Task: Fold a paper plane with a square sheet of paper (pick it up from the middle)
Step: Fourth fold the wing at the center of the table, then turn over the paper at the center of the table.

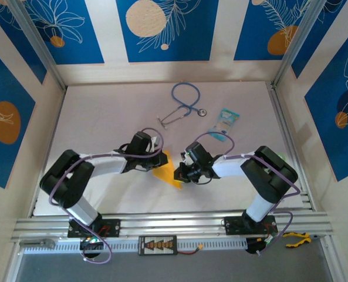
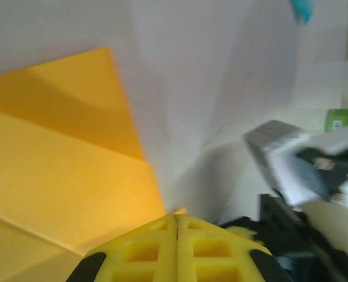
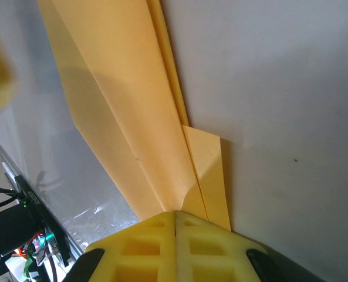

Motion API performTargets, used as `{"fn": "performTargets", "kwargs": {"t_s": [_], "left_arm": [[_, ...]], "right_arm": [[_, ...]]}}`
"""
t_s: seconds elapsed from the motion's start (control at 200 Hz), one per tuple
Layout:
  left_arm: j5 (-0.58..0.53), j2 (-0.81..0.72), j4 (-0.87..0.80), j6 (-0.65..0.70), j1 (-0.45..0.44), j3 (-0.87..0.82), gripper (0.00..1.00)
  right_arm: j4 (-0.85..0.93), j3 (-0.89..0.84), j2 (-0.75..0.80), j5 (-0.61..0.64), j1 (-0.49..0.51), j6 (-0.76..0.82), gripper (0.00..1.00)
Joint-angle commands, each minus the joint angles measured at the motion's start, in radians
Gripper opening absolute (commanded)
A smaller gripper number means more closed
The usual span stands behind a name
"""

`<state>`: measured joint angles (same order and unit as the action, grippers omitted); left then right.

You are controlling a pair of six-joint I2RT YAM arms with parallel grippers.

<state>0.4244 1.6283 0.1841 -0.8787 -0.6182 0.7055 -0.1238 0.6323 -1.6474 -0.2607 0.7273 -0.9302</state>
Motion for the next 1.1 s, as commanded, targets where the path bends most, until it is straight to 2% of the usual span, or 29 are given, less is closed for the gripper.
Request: {"fn": "performTargets", "kwargs": {"t_s": [0.0, 0.145, 0.255, 0.33, 0.445, 0.775, 1.096], "left_arm": [[-0.019, 0.042, 0.034, -0.027, 0.005, -0.017, 0.01], [-0.053, 0.057, 0.000, -0.008, 0.008, -0.026, 0.00], [-0.049, 0.058, 0.014, -0.012, 0.013, -0.042, 0.00], [-0.047, 0.060, 0.029, -0.020, 0.016, -0.050, 0.00], [-0.037, 0.066, 0.064, -0.045, 0.027, -0.066, 0.00], [-0.023, 0.077, 0.087, -0.065, 0.035, -0.068, 0.00], [-0.019, 0.077, 0.086, -0.062, 0.034, -0.063, 0.00]], "right_arm": [[0.084, -0.019, 0.051, 0.028, 0.009, -0.009, 0.06], [0.107, -0.062, 0.178, 0.066, 0.009, -0.036, 0.12], [0.153, -0.106, 0.264, 0.086, 0.002, -0.055, 0.21], [0.178, -0.128, 0.293, 0.056, -0.006, -0.075, 0.29], [0.189, -0.147, 0.301, -0.010, -0.008, -0.088, 0.33], [0.144, -0.146, 0.245, 0.000, 0.013, -0.127, 0.33], [0.088, -0.134, 0.198, 0.042, 0.045, -0.164, 0.29]]}}
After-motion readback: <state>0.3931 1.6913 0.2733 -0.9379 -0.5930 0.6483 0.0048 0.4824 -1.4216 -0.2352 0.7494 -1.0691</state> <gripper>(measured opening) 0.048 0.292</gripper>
